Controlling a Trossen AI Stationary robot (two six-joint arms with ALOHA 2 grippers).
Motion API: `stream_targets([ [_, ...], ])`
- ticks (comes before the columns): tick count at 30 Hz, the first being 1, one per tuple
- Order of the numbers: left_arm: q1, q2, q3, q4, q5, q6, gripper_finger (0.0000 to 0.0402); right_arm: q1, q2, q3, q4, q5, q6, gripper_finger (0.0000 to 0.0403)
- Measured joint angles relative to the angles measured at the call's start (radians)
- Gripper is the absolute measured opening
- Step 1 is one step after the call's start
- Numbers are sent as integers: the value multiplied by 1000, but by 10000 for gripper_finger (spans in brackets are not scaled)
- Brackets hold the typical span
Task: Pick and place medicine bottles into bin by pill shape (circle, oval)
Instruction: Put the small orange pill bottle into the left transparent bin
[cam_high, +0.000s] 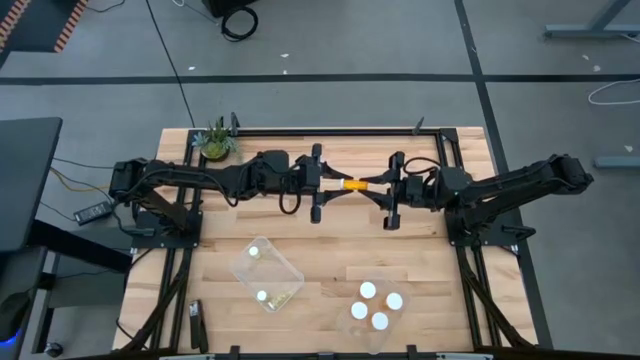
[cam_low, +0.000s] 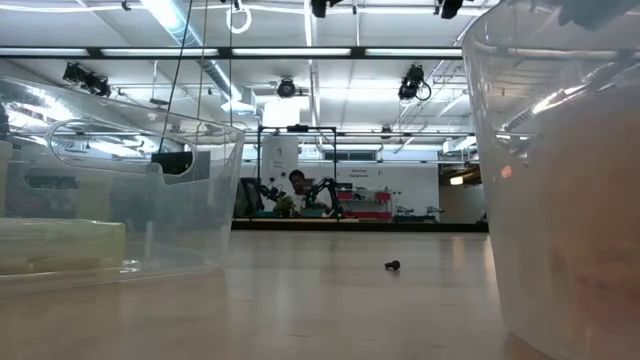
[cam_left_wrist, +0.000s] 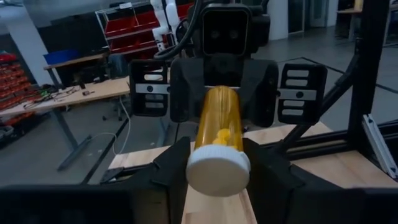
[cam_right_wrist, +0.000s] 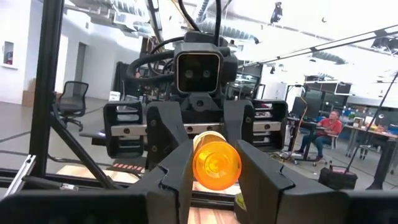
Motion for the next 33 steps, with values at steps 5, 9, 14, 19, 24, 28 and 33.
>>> stream_targets([
  [5,1,0,0,6,26,-1,131,5,0,0,-2,9,-4,119],
  [9,1,0,0,6,28,-1,124,5,0,0,-4,9,1,119],
  [14,1,0,0,-7,26,-1,124,5,-2,2,-34,11,25,120],
  [19,1,-2,0,2,22,-1,126,-4,2,1,-82,11,58,147],
  [24,1,-2,2,-32,22,-1,121,-4,-3,1,-122,24,65,195],
  [28,1,-2,2,-107,-3,-1,125,-4,-24,1,-227,66,74,220],
  [33,1,-2,2,-251,-23,-7,125,-5,-73,1,-424,96,104,232],
])
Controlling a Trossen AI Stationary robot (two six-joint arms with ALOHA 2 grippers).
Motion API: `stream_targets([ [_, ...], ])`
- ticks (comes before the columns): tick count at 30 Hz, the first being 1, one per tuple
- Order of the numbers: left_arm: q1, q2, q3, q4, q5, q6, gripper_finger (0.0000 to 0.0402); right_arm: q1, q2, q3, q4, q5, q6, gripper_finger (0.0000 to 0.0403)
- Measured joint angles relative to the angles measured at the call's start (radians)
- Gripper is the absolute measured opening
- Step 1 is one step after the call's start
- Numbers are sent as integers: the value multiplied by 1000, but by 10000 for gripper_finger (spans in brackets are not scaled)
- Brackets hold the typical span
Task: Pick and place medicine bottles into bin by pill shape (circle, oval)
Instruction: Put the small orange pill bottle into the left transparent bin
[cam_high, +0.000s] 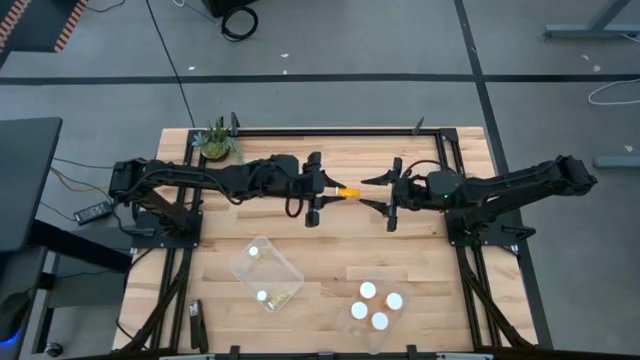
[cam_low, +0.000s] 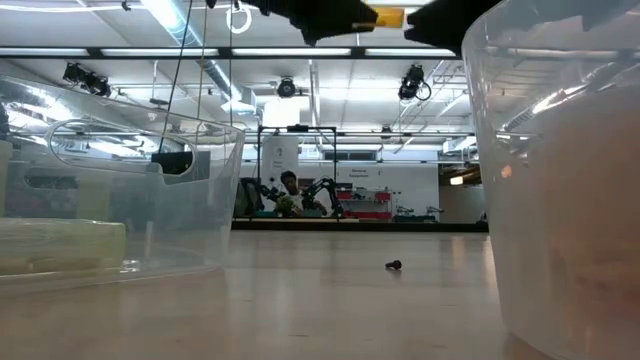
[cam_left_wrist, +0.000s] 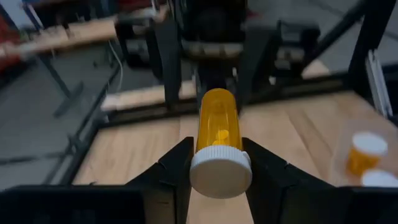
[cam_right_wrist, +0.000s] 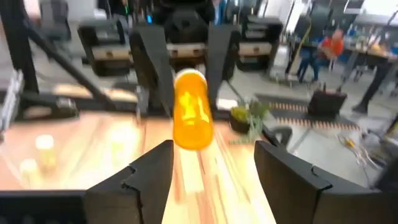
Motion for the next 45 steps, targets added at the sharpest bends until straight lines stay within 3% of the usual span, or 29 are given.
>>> stream_targets([
  [9,0,-9,10,-245,-3,-86,124,-25,-126,0,-293,57,55,232],
  [17,-38,-16,71,-673,2,-248,120,-32,-257,0,-444,59,95,232],
  [23,-85,-16,95,-916,110,-404,128,-32,-278,0,-485,59,95,232],
  [32,-178,-16,95,-1063,263,-625,120,-32,-273,0,-498,59,95,229],
  [45,-332,2,97,-1111,268,-906,121,-32,-273,0,-495,58,96,227],
])
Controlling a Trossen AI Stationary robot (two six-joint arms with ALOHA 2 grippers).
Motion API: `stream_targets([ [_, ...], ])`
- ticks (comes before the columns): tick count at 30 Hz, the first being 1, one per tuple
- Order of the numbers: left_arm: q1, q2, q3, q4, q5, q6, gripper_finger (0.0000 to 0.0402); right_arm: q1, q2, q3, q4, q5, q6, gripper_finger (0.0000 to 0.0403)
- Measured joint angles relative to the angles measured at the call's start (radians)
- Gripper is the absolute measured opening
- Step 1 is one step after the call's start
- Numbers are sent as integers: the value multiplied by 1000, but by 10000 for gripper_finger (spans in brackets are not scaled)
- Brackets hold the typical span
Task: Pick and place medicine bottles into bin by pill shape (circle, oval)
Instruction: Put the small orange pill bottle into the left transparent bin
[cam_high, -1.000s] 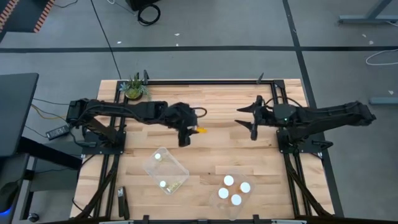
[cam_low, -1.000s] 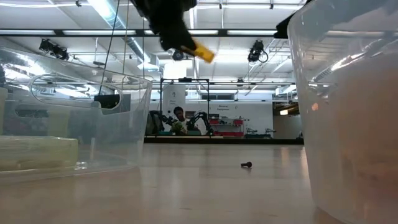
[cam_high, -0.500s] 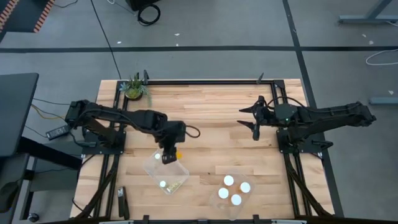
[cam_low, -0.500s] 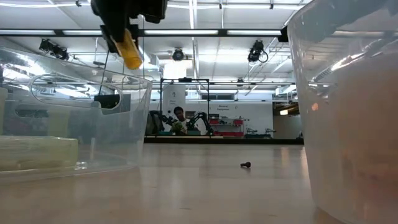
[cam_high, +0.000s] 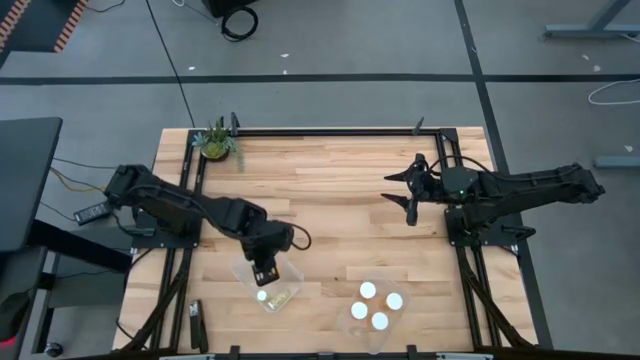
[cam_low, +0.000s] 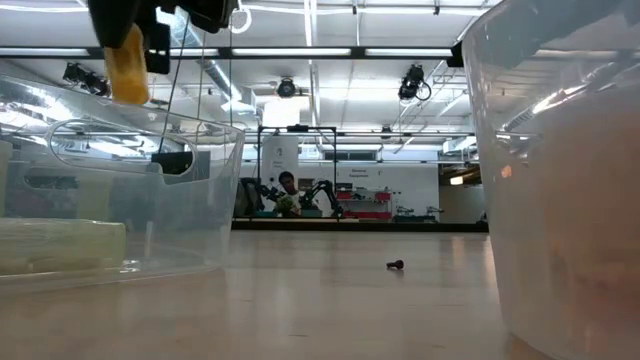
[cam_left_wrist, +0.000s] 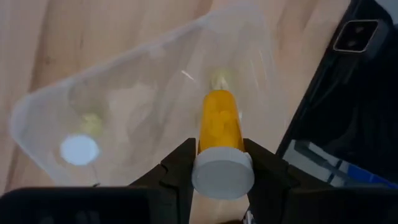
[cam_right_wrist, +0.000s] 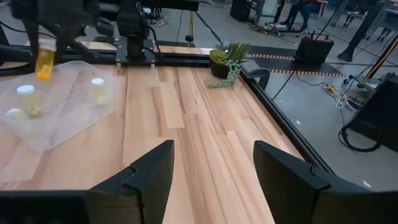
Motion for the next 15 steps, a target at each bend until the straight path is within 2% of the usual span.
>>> stream_targets([
  [7,-54,69,-1,-43,-35,-56,120,0,20,0,32,-1,-1,227],
  [15,-64,170,-2,-84,-46,-9,122,0,40,-1,34,-1,-2,227],
])
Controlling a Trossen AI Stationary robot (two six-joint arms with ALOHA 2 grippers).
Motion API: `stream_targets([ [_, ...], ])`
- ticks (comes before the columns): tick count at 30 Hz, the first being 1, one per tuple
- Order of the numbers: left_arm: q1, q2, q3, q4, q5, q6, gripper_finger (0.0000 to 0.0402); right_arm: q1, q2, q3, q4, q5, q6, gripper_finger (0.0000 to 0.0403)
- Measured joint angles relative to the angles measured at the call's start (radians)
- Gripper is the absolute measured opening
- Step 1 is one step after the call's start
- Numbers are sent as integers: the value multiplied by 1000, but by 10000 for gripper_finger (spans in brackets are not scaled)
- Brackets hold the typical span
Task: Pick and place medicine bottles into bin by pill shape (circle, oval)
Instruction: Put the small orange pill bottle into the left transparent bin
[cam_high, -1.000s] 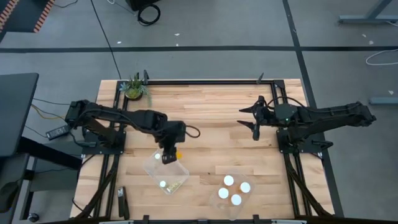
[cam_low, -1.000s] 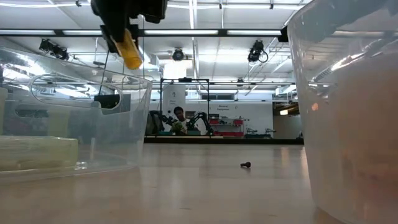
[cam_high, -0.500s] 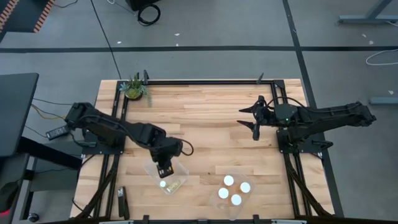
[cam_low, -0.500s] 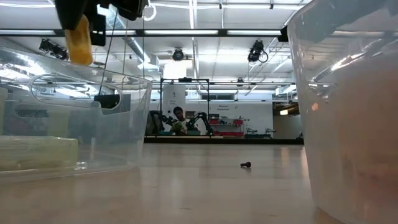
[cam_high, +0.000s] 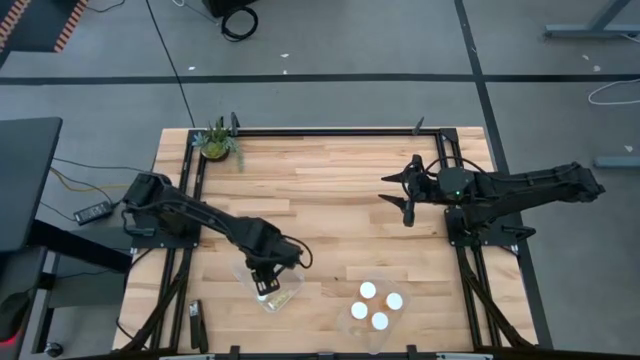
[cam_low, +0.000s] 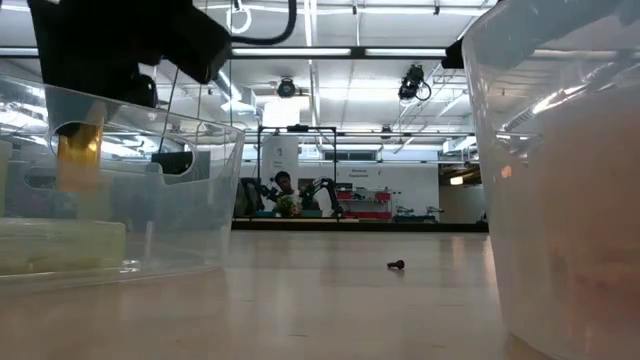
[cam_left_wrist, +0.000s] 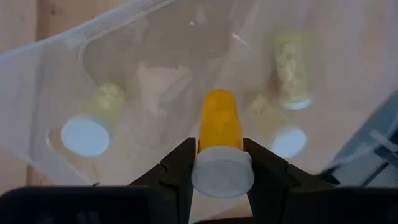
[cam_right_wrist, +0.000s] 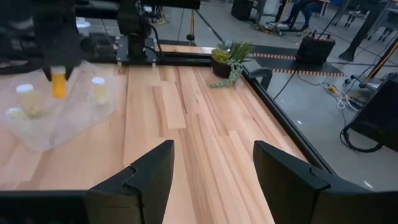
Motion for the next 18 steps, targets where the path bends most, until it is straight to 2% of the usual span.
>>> stream_targets([
  [10,3,87,0,-27,-80,31,122,0,0,0,8,0,1,227],
  [18,2,125,0,-22,-104,31,123,0,0,0,9,0,3,227],
])
